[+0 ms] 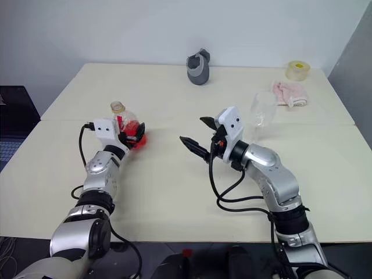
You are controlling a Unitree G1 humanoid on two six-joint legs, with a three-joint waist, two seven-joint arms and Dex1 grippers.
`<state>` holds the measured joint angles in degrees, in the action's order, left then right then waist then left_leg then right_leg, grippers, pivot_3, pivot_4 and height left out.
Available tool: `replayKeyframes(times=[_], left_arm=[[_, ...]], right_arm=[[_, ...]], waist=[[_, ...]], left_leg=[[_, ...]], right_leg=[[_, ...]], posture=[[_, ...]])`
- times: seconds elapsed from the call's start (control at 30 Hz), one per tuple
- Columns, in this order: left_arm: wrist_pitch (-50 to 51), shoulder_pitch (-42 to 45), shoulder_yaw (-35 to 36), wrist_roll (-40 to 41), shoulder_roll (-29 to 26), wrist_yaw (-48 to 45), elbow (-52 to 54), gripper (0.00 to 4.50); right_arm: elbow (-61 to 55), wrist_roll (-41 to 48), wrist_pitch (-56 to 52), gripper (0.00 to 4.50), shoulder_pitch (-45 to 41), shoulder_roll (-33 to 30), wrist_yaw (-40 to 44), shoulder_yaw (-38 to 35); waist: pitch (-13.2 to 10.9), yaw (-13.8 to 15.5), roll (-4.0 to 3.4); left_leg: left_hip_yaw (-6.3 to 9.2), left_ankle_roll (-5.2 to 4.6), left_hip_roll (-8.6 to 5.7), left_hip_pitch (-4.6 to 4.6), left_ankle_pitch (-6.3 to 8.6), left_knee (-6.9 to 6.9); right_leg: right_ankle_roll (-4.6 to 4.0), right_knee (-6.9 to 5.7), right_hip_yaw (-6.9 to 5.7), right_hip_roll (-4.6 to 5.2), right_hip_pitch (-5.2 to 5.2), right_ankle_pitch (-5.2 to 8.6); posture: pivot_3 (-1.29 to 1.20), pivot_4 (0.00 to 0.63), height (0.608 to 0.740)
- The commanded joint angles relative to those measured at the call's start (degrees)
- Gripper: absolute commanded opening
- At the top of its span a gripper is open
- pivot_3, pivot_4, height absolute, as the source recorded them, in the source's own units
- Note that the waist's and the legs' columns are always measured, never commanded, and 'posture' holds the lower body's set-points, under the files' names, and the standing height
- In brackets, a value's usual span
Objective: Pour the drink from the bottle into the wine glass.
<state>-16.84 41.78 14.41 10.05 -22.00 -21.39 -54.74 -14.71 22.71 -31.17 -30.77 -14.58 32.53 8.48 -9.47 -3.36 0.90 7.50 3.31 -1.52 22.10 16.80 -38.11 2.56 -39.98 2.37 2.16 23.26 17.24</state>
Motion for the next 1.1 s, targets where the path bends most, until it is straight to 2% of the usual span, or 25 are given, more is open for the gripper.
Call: replayKeyframes(times=[0.03, 0.27, 0.67, 0.9, 1.0, 1.1], left_arm=[[1.0, -2.81, 0.59, 0.49, -1.01, 0.56, 5.84, 4.48], [7.12, -11.72, 0.36, 2.09, 0.92, 1.98, 19.93, 4.48], [18.9, -21.37, 0.43, 3.36, 3.07, 4.98, 39.87, 4.48], [30.41, -30.91, -0.05, 7.25, 2.12, 3.7, 57.87, 4.48], [39.06, -36.66, -3.57, 10.78, 1.19, 1.53, 71.17, 4.48], [44.16, -38.69, -6.62, 13.77, 0.04, -0.89, 79.34, 4.48]], right_arm=[[-1.3, 0.39, 0.67, 4.5, -0.6, -0.17, 0.33, -1.05], [-1.03, 0.13, 1.15, 4.5, -0.18, 0.29, -0.02, -0.7], [-1.48, -0.35, 1.48, 4.5, 0.37, 0.56, -0.19, -0.59], [-5.61, -0.84, 0.15, 4.5, 5.36, -2.37, -1.37, -2.18], [-7.51, -3.98, -0.29, 4.5, 10.12, -5.92, -4.18, -4.16], [-8.25, -6.23, 0.12, 4.5, 13.78, -7.99, -6.62, -5.93]], waist=[[0.0, -0.1, 0.0], [0.01, -0.07, -0.01], [0.01, 0.06, 0.0], [0.03, 0.14, 0.02], [0.05, 0.27, 0.04], [0.05, 0.77, 0.05]], left_leg=[[0.0, 0.0, 0.01, 0.0, 0.0, 0.01], [-0.01, 0.0, 0.07, -0.01, 0.0, 0.02], [-0.03, 0.0, 0.1, -0.02, 0.0, 0.02], [-0.06, 0.0, 0.1, -0.01, 0.01, 0.04], [-0.05, -0.04, 0.12, -0.02, 0.03, 0.03], [-0.09, -0.07, 0.07, -0.01, 0.05, 0.04]], right_leg=[[0.0, 0.0, 0.01, 0.0, 0.0, 0.0], [0.0, 0.0, 0.04, 0.06, 0.01, 0.0], [-0.01, 0.0, 0.05, 0.07, 0.0, 0.0], [-0.01, 0.03, 0.08, 0.1, -0.03, 0.0], [-0.01, 0.02, 0.07, 0.1, -0.06, 0.0], [0.0, 0.08, 0.1, 0.09, -0.1, 0.0]], posture=[[0.0, 0.15, 0.74], [0.0, 0.15, 0.74], [0.0, 0.15, 0.74], [0.0, 0.15, 0.74], [0.0, 0.15, 0.74], [0.0, 0.15, 0.74]])
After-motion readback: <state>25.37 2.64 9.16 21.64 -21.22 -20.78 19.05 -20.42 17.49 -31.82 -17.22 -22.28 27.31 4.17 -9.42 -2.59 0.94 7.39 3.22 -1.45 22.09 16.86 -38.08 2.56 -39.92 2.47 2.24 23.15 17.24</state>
